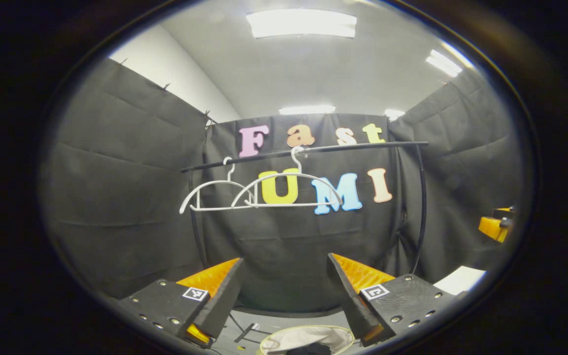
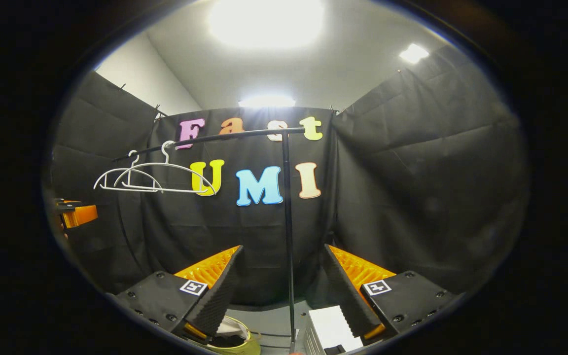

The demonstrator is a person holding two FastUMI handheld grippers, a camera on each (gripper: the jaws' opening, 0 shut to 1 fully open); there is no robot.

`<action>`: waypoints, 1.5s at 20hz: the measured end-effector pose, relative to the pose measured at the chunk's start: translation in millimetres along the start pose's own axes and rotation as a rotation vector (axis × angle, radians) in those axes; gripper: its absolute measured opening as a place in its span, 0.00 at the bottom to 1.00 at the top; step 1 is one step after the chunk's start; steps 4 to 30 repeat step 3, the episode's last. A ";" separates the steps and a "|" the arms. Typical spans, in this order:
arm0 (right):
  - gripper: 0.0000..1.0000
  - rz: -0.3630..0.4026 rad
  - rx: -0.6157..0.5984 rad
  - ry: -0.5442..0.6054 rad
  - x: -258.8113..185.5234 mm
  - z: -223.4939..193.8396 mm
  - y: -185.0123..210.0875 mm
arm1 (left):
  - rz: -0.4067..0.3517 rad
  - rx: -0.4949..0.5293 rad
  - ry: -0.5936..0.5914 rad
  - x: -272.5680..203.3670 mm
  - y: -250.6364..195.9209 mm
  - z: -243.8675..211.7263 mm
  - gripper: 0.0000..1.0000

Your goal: Grasp the clothes on the hanger with both hands and then place them into the laundry hamper below.

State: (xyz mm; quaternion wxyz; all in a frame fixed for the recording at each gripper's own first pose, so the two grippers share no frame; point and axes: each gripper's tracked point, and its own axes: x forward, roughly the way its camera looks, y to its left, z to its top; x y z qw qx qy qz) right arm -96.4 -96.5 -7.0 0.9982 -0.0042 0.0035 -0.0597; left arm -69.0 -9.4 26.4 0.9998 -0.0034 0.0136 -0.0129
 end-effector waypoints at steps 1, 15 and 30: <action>0.99 0.001 0.003 0.000 1.2 0.4 0.5 | 0.000 -0.001 -0.001 -0.2 0.0 0.1 0.96; 0.99 0.003 0.009 0.000 2.5 0.4 0.8 | 0.003 0.001 0.000 -1.9 1.0 -0.4 0.96; 0.99 0.003 0.009 0.000 2.5 0.4 0.8 | 0.003 0.001 0.000 -1.9 1.0 -0.4 0.96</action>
